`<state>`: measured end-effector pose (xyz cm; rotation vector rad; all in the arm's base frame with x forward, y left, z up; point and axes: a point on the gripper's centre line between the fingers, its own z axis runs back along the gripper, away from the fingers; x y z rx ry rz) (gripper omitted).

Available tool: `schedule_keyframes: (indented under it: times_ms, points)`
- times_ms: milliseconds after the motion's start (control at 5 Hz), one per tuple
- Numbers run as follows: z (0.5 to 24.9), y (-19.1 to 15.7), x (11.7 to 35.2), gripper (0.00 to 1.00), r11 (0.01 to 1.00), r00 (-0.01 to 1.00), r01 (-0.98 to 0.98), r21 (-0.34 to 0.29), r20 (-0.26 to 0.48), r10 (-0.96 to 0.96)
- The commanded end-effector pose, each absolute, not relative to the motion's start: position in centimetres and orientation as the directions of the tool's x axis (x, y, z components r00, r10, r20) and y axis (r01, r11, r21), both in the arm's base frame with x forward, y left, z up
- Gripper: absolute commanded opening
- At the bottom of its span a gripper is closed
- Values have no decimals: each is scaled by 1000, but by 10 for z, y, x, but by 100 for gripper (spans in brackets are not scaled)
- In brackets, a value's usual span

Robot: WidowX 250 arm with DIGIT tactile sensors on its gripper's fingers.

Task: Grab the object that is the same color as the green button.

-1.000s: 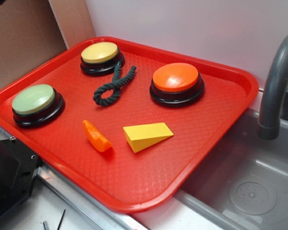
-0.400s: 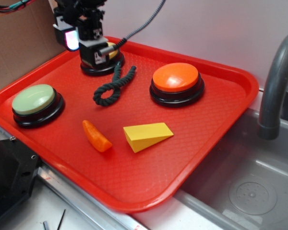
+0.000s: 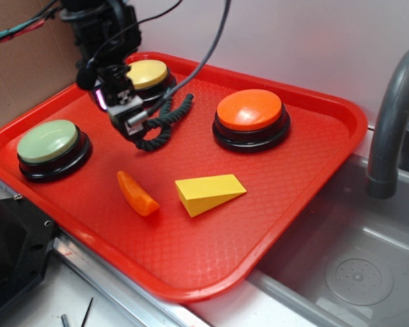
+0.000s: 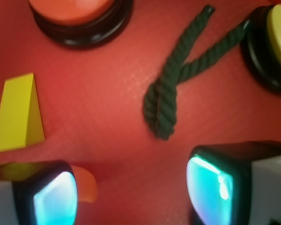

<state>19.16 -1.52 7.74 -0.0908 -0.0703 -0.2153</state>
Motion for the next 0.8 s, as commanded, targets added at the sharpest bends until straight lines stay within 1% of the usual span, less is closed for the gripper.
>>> schedule_keyframes:
  times_ms: [0,200,400,600]
  points:
    - [57,-6,226,100,969,973,226,-101,73,-219]
    - [47,-7,232,100,967,971,236,-96,55,-231]
    - [42,-10,237,100,967,971,237,-98,65,-232]
    - [34,-11,237,100,966,971,235,-105,69,-229]
